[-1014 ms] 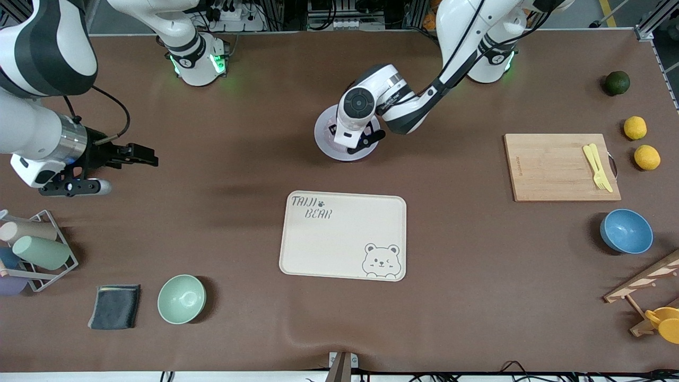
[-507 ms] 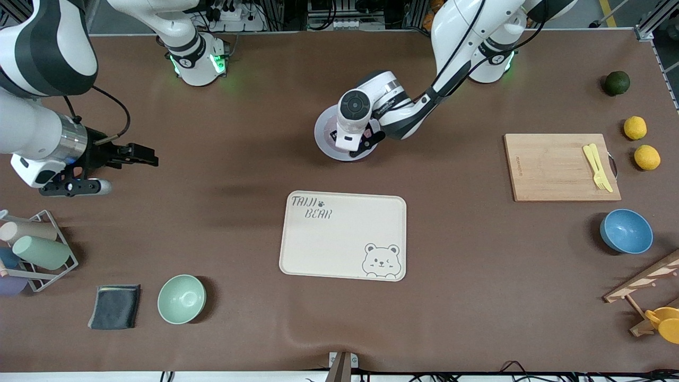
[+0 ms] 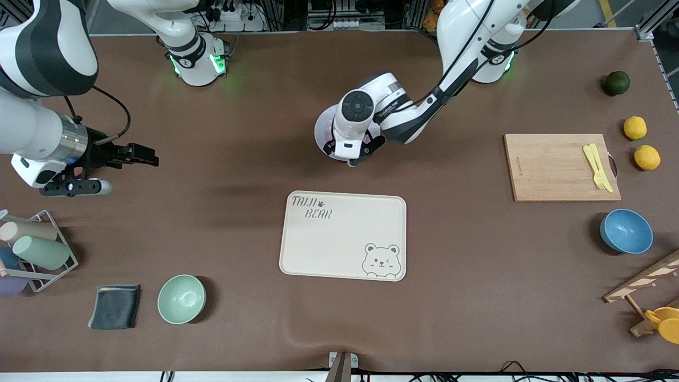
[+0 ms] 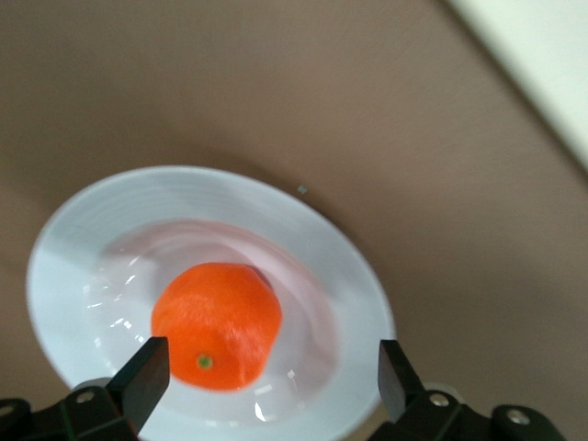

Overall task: Place orange and plate with both arms
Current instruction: 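Lower the orange into the plate and open the left gripper, then withdraw the left gripper while the right gripper reaches toward the plate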

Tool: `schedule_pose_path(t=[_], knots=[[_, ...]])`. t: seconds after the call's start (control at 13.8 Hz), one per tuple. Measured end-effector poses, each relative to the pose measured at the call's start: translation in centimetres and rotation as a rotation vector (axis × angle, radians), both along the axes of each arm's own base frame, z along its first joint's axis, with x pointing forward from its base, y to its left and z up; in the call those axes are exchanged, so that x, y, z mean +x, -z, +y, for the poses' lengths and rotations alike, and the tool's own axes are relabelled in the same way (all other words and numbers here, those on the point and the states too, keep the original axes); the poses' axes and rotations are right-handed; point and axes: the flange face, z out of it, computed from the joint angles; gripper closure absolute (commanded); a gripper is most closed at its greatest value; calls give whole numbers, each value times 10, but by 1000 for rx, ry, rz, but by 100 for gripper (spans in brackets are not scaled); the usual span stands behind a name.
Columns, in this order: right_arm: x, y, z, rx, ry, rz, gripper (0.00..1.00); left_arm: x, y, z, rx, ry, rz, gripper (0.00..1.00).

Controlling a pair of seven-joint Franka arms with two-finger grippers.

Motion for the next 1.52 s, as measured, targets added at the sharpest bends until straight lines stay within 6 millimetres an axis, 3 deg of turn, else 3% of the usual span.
schedule_pose_path(t=[0.14,0.22,0.43,0.58,0.72,1.01,1.16,1.38,1.52], knots=[[0,0,0,0,-1,0,0,16,-62,6,19,3,-60,0],[0,0,0,0,-1,0,0,30,-94,20,33,15,-94,0],[0,0,1,0,-2,0,0,96,-175,88,22,67,-182,0],[0,0,1,0,-2,1,0,143,-212,132,-5,59,-249,0],[0,0,1,0,-2,1,0,180,-237,176,-3,106,-321,0],[1,6,2,0,-3,12,0,231,-259,277,19,173,-389,0],[4,21,9,31,-1,42,0,239,-278,311,38,197,-428,0],[9,52,21,102,13,118,0,233,-300,344,108,305,-421,0],[10,71,44,188,18,174,0,233,-306,374,122,402,-400,0]])
